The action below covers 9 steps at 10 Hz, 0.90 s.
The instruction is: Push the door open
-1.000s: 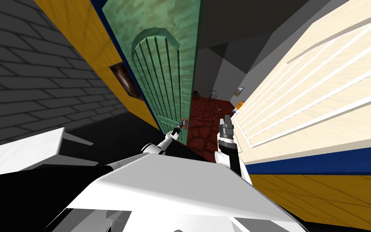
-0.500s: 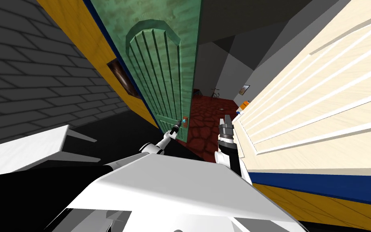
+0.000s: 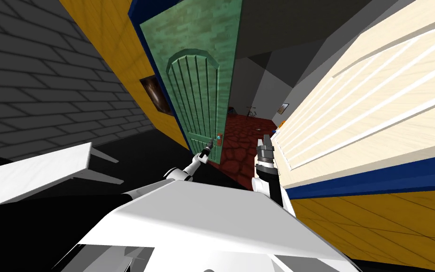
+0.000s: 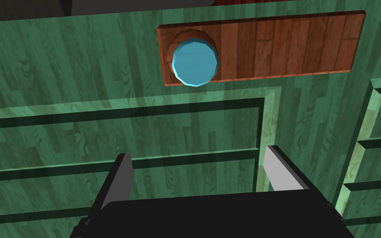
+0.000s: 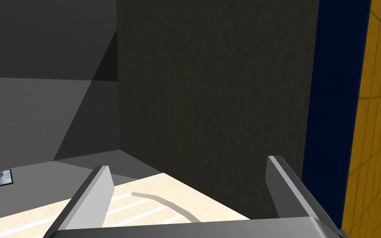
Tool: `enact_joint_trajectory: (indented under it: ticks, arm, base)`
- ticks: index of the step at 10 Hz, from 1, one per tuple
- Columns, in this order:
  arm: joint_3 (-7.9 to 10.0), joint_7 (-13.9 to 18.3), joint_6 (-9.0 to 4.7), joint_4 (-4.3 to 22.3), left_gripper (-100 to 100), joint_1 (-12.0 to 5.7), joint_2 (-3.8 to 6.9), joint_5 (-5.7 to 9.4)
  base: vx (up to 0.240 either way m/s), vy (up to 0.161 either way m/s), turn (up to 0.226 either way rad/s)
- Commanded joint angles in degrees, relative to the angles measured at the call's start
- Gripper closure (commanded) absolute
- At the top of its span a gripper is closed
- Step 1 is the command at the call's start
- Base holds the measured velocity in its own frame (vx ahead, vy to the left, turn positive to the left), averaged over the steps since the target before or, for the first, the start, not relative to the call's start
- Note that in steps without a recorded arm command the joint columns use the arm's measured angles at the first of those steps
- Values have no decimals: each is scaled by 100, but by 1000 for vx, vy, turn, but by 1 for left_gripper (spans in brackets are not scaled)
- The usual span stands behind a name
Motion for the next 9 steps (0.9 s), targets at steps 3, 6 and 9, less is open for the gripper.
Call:
enact_joint_trajectory:
  ticks: [3,6,9]
  arm:
    - [-34,43,5,4,-100,0,-220,14]
    - [15,17,-80,155,-100,-74,-72,27]
    - [50,-3,-99,168,-100,-78,-14,35]
  base:
    - [-182,9,11]
    - [50,-26,-19]
    - [203,-63,-18]
